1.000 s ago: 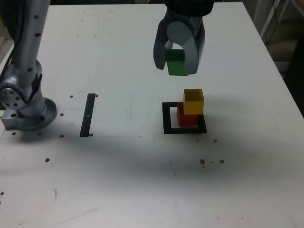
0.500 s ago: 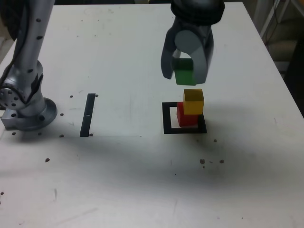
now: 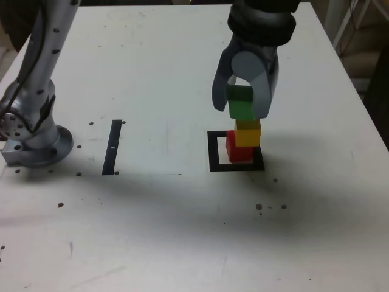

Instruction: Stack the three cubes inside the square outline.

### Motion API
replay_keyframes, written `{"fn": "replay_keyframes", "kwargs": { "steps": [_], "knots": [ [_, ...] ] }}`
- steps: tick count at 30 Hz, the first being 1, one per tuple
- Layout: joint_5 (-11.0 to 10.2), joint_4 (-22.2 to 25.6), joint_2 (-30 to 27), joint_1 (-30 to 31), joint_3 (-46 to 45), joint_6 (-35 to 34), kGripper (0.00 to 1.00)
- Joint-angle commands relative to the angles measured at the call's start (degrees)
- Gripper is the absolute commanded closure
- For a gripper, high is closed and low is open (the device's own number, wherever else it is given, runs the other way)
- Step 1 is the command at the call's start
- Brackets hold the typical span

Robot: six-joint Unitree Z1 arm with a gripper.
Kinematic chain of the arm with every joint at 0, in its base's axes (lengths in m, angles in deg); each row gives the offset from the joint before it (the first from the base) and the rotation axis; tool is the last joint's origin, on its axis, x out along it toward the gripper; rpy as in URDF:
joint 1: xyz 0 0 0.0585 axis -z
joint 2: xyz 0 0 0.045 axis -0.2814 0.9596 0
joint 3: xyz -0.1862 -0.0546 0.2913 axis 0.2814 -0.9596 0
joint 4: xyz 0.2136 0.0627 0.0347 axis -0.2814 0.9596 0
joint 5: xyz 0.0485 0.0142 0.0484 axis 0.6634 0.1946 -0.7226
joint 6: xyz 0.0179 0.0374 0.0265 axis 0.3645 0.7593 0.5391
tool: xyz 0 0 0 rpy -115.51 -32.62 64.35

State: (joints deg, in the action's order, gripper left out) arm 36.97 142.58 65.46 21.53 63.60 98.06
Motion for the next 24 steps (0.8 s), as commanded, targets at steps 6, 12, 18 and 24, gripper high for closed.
{"fn": "replay_keyframes", "kwargs": {
  "steps": [6, 12, 18, 24],
  "knots": [
    [0.0, 0.5, 0.9, 0.1, 0.9, -0.1, 0.69],
    [0.0, 0.3, 1.1, -0.1, 0.6, 0.0, 0.35],
    [0.1, 0.2, 1.2, -0.3, 0.3, 0.2, 0.13],
    [0.2, 0.2, 1.2, -0.4, -0.3, 0.2, 0.03]
  ]
}}
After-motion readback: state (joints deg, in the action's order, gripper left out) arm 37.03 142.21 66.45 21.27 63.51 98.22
